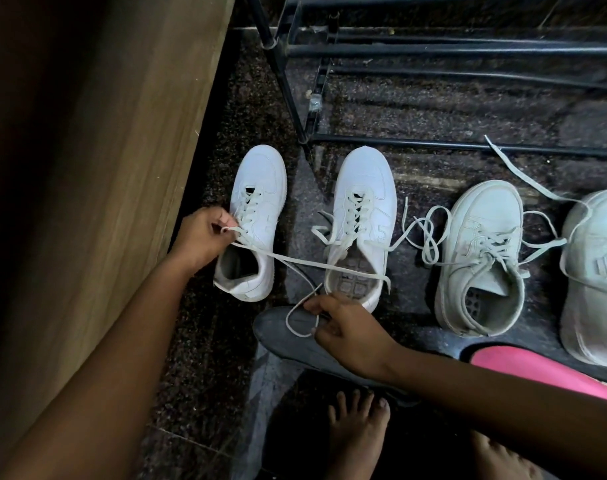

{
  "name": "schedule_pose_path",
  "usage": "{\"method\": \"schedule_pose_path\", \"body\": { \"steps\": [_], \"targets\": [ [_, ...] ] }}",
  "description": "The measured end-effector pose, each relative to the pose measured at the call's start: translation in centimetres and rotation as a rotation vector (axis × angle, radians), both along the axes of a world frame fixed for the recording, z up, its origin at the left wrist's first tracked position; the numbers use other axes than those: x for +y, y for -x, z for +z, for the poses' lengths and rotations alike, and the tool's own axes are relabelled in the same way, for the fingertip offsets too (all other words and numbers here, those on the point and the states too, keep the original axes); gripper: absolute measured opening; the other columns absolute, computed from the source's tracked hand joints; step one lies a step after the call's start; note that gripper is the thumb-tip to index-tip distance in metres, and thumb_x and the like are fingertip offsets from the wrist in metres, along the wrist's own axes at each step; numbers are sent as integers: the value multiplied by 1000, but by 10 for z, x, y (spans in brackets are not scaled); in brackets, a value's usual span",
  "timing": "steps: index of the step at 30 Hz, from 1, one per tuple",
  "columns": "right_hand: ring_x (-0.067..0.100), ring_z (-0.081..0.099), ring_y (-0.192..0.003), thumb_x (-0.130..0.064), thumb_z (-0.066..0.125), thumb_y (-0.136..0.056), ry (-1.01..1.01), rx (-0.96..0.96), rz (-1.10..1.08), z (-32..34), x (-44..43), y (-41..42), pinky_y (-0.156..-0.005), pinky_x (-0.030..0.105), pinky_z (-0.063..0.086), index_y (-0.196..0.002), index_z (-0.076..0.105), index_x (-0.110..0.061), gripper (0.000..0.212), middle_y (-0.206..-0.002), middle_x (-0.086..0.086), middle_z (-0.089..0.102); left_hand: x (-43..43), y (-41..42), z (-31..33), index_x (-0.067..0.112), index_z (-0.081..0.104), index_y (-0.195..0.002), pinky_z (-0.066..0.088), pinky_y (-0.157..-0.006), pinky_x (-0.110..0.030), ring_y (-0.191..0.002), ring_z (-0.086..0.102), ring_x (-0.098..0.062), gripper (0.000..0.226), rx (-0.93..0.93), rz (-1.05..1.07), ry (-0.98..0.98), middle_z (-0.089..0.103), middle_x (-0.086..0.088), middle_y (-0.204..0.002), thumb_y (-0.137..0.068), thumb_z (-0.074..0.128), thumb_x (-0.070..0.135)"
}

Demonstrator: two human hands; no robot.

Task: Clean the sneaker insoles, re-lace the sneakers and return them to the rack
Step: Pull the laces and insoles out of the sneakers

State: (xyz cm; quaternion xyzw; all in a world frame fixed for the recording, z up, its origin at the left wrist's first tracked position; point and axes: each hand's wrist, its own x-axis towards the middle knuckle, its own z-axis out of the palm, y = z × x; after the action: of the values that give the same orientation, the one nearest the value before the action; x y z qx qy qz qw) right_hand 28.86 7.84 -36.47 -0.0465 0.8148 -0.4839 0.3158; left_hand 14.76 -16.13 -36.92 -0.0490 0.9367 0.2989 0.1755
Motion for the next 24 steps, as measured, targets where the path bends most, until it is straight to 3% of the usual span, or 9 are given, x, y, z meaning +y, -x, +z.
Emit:
{"method": "schedule_pose_path", "body": {
  "steps": [4,8,10,13,15,18,22,24],
  "targets": [
    [22,55,-109,-30,44,-73,9,-8,-1,0,3,-3,-92,36,45,-122,57,-10,54,-120,8,55,0,-1,0,19,66,-82,53,-72,-33,-66,58,-16,15,142,-47,147,66,0,-78,-79,64,4],
    [23,54,-111,-15,56,-83,23,-20,-5,-4,5,-6,-94,37,45,-121,57,-8,39,-119,9,55,10,-10,1,23,62,-89,52,-66,-39,-72,62,-31,9,272,-96,437,66,-5,-79,-80,59,21],
    [23,54,-111,-18,54,-80,23,-26,1,-5,5,-7,-95,35,44,-121,56,-8,42,-118,9,55,19,-16,0,23,60,-89,51,-63,-39,-73,62,-34,9,352,-31,495,67,-7,-78,-80,57,25],
    [20,54,-109,-27,44,-73,9,-19,10,-4,5,-8,-91,27,43,-122,56,-10,53,-117,7,56,19,-21,-7,24,55,-80,52,-72,-37,-76,63,-23,3,336,197,142,67,0,-85,-78,53,23],
    [20,55,-108,-29,44,-73,11,-26,5,-4,5,-10,-91,29,44,-121,57,-12,52,-117,5,56,21,-14,-5,18,54,-73,49,-80,-34,-77,56,-14,9,189,457,-173,60,2,-88,-80,51,13],
    [21,57,-107,-29,44,-73,26,-55,-7,-5,4,-12,-92,37,46,-120,57,-16,51,-118,4,56,31,-9,11,16,51,-65,43,-64,-21,-67,49,-8,21,-109,722,-515,55,3,-77,-84,42,17],
    [21,56,-110,-29,44,-72,41,-72,-8,-4,4,-12,-93,38,46,-120,57,-16,52,-119,5,56,33,-4,34,22,53,-37,32,-76,-27,-82,50,-7,53,-121,650,-611,64,6,-77,-88,36,20],
    [20,56,-109,-29,44,-72,38,-63,-3,-5,3,-11,-92,36,46,-120,57,-15,52,-118,6,56,38,-6,55,25,58,-40,29,-81,-28,-88,49,-6,43,-100,593,-634,60,7,-80,-79,41,30]
  ]
}}
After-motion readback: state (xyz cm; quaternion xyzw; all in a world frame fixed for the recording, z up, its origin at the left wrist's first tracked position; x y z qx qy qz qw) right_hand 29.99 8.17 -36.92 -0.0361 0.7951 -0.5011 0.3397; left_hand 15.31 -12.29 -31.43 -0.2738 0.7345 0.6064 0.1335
